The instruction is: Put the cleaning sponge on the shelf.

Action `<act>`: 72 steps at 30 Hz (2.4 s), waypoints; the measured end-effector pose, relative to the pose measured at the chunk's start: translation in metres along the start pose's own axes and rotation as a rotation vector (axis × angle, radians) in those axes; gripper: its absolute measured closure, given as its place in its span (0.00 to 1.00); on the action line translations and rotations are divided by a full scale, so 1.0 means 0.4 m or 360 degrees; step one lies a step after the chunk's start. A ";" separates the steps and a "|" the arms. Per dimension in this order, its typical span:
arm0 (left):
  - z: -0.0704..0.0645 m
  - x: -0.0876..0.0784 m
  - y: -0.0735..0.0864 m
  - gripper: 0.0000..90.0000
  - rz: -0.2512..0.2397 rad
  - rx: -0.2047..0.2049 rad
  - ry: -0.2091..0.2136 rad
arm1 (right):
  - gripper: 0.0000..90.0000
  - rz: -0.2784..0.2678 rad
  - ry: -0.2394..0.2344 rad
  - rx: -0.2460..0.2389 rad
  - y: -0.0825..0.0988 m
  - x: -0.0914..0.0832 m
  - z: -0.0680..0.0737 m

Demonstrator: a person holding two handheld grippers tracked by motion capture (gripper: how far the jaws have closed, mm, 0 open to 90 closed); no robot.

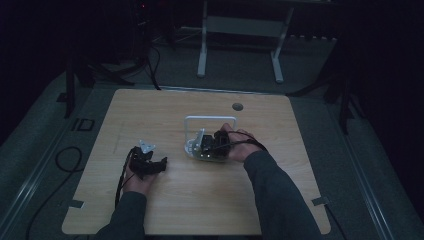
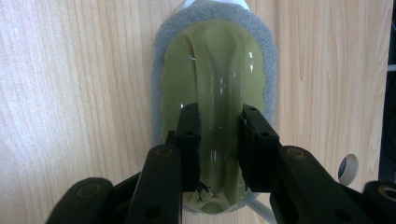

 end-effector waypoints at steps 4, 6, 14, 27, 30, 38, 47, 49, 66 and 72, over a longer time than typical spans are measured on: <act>0.000 0.000 0.000 0.26 0.0000 0.0000 0.0000 | 0.80 0.0000 0.0015 -0.0005 -0.005 0.005 -0.004; 0.000 0.000 0.000 0.26 -0.0001 -0.0001 0.0000 | 0.80 0.0000 0.0018 -0.0014 -0.008 0.008 -0.005; 0.000 0.000 0.000 0.26 0.0000 -0.0003 0.0001 | 0.80 -0.0003 0.0042 -0.0024 -0.021 0.014 -0.010; -0.001 0.001 -0.001 0.26 -0.0004 -0.0004 0.0001 | 0.80 0.0027 0.0083 -0.0058 -0.031 0.034 -0.021; 0.000 0.000 -0.001 0.26 -0.0003 -0.0003 0.0001 | 0.80 0.0034 0.0096 -0.0075 -0.032 0.034 -0.021; 0.000 0.000 0.000 0.26 -0.0003 -0.0002 0.0000 | 0.79 0.0056 0.0135 -0.0106 -0.034 0.038 -0.028; 0.000 0.000 0.000 0.26 -0.0003 -0.0002 0.0000 | 0.80 0.0080 0.0221 -0.0119 -0.032 0.043 -0.043; 0.000 0.000 0.000 0.26 -0.0003 -0.0001 0.0000 | 0.80 0.0086 0.0226 -0.0118 -0.032 0.045 -0.043; 0.000 0.000 0.000 0.26 -0.0003 -0.0003 0.0000 | 0.63 0.0032 0.0267 -0.0057 -0.032 0.034 -0.054; 0.000 0.000 0.000 0.26 0.0000 -0.0002 0.0001 | 0.60 -0.0054 0.0271 -0.0036 -0.041 0.013 -0.047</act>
Point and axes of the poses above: each handheld gripper's, and its own axes: x roughly forward along the jaws, y roughly out of its underside, z roughly to its left, the point moved 10 cm from there along x, roughly forward along the jaws, and after that the axes turned 9 degrees about -y, right-handed, at the moved point
